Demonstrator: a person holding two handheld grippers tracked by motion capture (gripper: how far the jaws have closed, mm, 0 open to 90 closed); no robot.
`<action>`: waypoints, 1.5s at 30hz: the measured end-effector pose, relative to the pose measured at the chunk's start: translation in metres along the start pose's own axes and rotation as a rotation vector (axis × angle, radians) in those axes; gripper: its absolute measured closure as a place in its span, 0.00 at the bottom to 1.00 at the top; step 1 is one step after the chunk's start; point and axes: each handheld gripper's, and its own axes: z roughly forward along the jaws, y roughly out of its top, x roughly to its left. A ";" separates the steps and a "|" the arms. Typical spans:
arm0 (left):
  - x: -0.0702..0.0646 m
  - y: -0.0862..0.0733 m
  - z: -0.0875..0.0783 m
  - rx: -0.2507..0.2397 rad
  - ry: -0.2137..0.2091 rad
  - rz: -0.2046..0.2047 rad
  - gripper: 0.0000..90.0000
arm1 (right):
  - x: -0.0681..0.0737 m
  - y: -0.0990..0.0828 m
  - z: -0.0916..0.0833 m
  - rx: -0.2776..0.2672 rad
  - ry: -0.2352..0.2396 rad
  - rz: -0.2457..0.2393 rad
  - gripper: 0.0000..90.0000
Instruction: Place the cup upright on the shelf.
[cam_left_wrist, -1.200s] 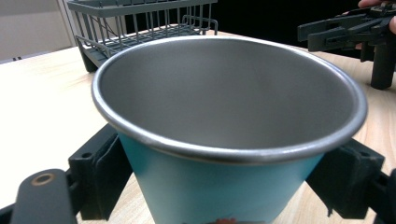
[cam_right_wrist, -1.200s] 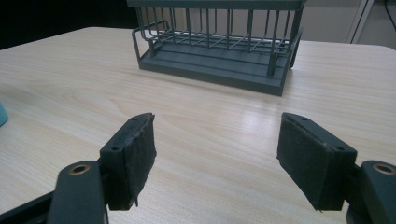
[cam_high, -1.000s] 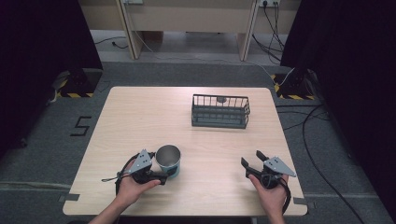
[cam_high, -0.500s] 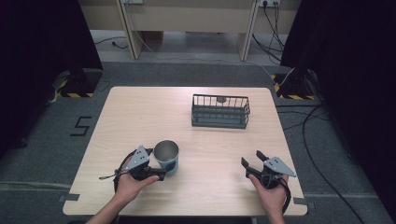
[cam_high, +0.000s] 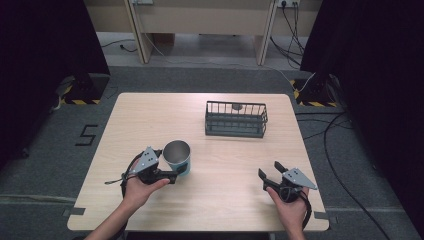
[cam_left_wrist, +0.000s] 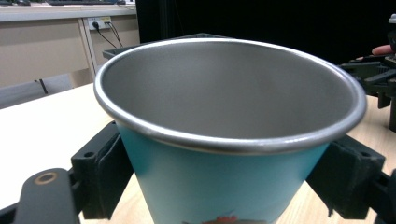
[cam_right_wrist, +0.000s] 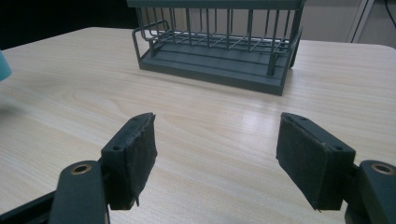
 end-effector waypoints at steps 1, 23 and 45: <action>0.000 0.000 0.000 0.000 0.000 0.000 0.17 | 0.000 0.000 0.000 0.003 -0.001 0.000 0.33; 0.010 0.033 0.024 -0.035 -0.001 0.030 0.17 | 0.000 0.000 0.000 0.002 0.000 0.000 0.33; 0.017 0.049 0.045 -0.049 0.008 0.031 0.17 | 0.000 0.000 0.000 0.001 0.003 0.001 0.33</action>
